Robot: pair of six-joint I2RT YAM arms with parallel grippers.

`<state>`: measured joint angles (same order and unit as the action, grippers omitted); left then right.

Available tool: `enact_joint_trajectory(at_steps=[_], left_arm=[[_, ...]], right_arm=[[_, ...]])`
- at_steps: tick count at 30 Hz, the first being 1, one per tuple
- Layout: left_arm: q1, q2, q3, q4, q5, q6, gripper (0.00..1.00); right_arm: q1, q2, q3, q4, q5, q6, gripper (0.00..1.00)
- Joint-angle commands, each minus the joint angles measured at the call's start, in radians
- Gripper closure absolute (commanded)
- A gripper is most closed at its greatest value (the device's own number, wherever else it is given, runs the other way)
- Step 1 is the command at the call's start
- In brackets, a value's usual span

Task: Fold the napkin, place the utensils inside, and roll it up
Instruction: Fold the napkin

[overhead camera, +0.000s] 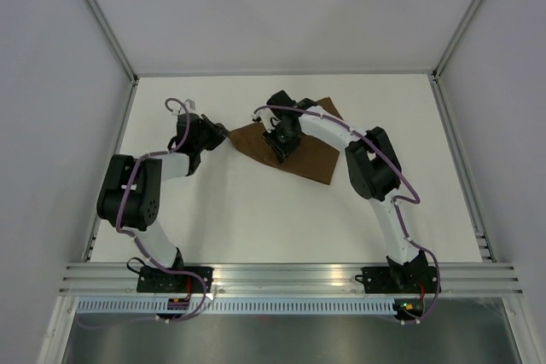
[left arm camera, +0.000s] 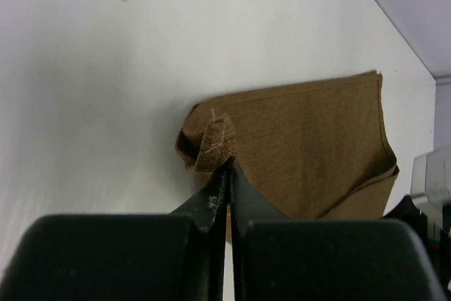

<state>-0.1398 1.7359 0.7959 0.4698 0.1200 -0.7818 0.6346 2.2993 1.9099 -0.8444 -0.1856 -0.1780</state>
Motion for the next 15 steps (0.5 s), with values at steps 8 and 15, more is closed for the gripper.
enact_joint_trajectory(at_steps=[8,15], left_arm=[[-0.127,-0.062,0.117,0.129,0.262,0.318,0.97],[-0.279,-0.010,0.285,-0.074,0.345,0.591,0.96]], right_arm=[[-0.124,-0.158,0.135,-0.056,-0.029,0.035,0.62],[-0.239,-0.291,0.034,-0.054,-0.094,0.037,0.61]])
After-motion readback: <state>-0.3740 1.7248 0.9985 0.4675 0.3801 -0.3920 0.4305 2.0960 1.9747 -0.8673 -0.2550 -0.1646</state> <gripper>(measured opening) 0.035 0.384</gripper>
